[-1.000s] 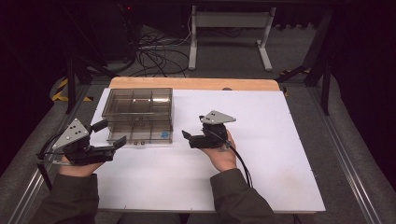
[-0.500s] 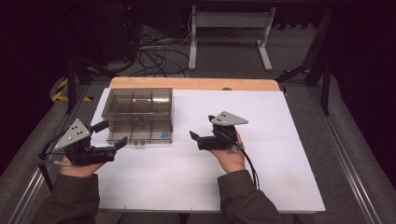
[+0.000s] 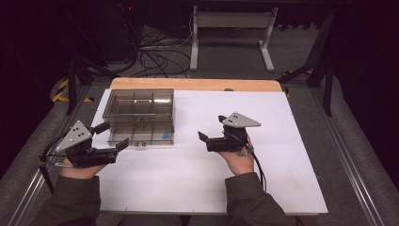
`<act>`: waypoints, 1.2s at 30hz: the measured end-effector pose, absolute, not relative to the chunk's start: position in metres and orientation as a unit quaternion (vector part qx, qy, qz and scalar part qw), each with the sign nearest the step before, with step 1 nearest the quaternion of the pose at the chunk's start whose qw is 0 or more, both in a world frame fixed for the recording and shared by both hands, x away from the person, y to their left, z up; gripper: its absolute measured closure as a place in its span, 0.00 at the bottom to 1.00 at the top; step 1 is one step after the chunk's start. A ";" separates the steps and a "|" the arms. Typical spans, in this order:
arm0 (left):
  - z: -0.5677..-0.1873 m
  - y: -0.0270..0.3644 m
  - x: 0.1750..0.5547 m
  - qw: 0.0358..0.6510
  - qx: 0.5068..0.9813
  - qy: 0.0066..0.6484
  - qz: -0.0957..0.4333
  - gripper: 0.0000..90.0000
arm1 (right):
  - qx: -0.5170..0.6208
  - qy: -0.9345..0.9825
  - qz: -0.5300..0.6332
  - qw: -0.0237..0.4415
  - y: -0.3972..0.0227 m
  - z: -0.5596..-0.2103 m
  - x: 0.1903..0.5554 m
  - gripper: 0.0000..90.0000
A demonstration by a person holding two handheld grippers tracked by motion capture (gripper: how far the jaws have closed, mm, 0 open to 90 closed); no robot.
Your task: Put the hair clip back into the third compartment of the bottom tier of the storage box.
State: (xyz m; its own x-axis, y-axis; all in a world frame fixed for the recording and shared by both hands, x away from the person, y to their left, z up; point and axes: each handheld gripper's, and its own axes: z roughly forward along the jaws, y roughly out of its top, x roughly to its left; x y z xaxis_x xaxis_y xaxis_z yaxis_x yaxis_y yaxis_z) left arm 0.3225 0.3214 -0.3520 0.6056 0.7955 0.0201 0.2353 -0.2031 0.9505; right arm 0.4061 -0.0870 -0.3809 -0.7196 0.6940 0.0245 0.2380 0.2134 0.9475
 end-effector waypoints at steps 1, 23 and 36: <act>-0.352 0.322 0.322 0.523 0.727 0.355 0.268 0.13 | 0.311 0.749 0.546 0.209 -0.089 -0.380 0.406 0.07; -0.355 0.317 0.323 0.517 0.732 0.354 0.268 0.13 | 0.329 0.730 0.559 0.216 -0.125 -0.373 0.395 0.03; -0.356 0.317 0.324 0.510 0.737 0.352 0.271 0.13 | 0.339 0.724 0.561 0.215 -0.142 -0.372 0.390 0.02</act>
